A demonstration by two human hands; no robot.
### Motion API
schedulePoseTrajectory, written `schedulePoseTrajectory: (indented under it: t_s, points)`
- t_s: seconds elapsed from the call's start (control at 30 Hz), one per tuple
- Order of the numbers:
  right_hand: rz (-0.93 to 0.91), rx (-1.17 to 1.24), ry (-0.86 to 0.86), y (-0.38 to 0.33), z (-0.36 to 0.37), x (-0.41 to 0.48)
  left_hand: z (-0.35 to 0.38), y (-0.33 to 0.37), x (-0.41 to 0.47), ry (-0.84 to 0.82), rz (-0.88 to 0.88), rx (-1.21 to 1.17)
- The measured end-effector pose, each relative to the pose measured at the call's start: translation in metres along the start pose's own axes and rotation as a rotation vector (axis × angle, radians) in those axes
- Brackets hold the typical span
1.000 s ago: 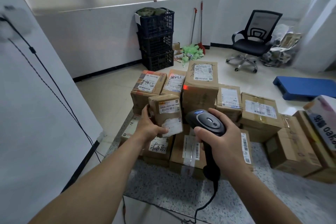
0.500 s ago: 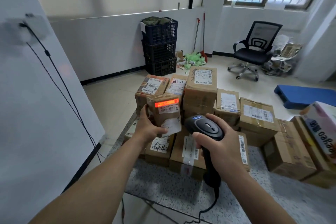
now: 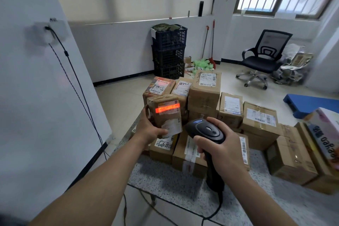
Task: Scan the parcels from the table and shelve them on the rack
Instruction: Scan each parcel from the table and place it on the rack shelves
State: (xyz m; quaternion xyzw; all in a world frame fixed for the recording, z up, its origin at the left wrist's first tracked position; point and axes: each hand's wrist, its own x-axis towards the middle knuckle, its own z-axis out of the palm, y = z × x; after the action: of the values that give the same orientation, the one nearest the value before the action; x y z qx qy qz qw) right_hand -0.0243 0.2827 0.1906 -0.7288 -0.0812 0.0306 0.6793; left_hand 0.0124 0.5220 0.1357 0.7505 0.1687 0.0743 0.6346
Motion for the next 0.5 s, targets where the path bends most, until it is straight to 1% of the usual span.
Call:
schedulePoseTrajectory:
  t_s: [0.17,0.5]
  points:
    - [-0.016,0.005,-0.032,-0.005,-0.007,-0.013,-0.001,0.003,-0.02,0.029,-0.013,-0.023]
    - [-0.076,-0.036,-0.078,-0.01,-0.016,-0.038,-0.014,0.007,-0.066,0.129,-0.031,0.022]
